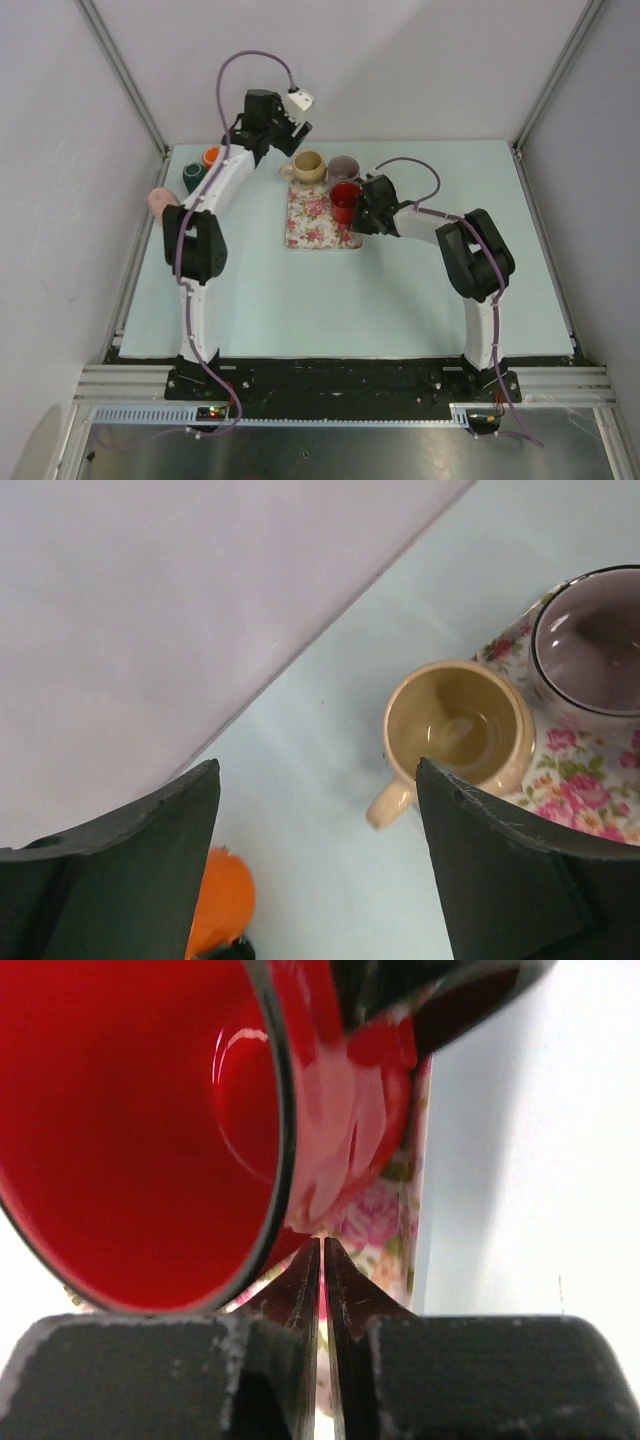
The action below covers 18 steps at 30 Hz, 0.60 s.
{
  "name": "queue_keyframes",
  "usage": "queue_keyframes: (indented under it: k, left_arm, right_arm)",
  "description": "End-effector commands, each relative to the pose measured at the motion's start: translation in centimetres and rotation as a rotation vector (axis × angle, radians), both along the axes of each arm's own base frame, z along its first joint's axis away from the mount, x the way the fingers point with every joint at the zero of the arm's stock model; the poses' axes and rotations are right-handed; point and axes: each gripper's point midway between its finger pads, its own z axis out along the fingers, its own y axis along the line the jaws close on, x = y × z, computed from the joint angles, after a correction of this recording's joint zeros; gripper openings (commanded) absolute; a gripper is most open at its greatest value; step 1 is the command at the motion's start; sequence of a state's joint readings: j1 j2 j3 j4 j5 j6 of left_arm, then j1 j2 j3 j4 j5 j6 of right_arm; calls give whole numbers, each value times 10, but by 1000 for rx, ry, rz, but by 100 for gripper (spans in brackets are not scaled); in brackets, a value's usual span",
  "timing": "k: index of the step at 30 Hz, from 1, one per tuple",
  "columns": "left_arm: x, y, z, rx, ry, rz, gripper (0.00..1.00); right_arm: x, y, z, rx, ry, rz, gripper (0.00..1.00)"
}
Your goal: Turn the mug right side up
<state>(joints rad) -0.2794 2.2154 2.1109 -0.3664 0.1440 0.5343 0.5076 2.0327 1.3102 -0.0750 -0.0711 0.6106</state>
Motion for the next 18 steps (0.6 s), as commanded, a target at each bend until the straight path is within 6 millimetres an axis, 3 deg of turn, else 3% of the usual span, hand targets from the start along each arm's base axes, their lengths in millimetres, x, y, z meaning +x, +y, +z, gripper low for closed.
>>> queue_keyframes:
  k: [1,12,18]
  left_arm:
    - [-32,28,70,-62,-71,13,85]
    - [-81,133,51,-39,87,196,88]
    - [-120,190,44,46,153,270,88]
  right_arm:
    - [38,11,24,49,-98,-13,8]
    - [65,8,26,58,-103,-68,9]
    - [73,8,30,94,-110,-86,10]
